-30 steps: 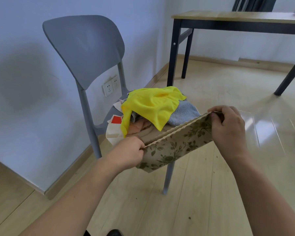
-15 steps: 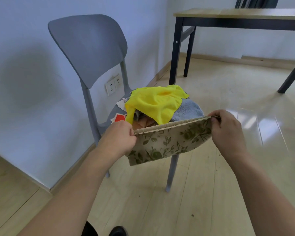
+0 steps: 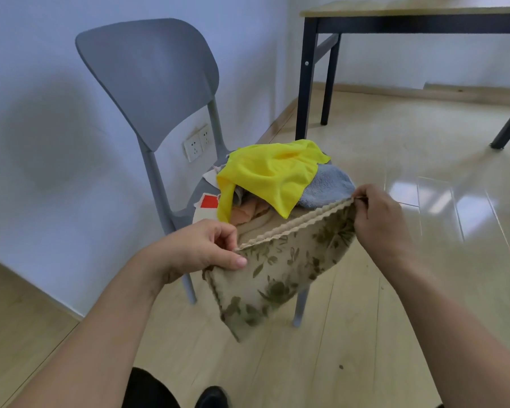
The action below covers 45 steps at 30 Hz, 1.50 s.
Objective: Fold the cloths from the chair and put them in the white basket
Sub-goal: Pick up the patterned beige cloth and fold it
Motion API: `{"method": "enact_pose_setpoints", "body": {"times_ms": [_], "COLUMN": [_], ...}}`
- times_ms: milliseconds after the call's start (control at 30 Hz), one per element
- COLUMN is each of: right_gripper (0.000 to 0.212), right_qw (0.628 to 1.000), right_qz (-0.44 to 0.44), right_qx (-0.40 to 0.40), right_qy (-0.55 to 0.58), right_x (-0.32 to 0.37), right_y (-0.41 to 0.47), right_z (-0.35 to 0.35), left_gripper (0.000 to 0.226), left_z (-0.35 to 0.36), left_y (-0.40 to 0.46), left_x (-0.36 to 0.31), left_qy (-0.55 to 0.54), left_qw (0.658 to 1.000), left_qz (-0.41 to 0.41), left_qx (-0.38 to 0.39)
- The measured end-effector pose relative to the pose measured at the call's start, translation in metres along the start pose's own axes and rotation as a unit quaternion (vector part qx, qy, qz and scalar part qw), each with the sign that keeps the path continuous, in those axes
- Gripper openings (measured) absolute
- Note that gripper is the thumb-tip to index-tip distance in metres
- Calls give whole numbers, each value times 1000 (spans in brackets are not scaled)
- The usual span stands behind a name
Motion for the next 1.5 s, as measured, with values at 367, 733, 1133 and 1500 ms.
{"method": "enact_pose_setpoints", "body": {"times_ms": [367, 733, 1133, 1500], "right_gripper": [12, 28, 46, 36], "right_qw": [990, 953, 938, 881], "right_qz": [69, 17, 4, -56], "right_qx": [110, 186, 201, 363], "right_qy": [50, 240, 281, 299], "right_x": [-15, 12, 31, 58], "right_y": [4, -10, -23, -45], "right_z": [40, 29, 34, 45], "left_gripper": [21, 34, 25, 29], "left_z": [56, 13, 8, 10], "left_y": [-13, 5, -8, -1], "left_x": [-88, -45, -60, -60], "left_qy": [-320, 82, 81, 95], "left_qw": [894, 976, 953, 946], "left_qz": [280, 111, 236, 258], "left_qx": [139, -168, -171, -169]}}
Point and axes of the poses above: each hand's wrist, its own y-axis towards the middle knuckle, its own z-axis out of the palm, x = y × z, the point moved 8 cm from there along y, towards the middle knuckle, and after that the axes turned 6 degrees about x, right-handed, at the moved point
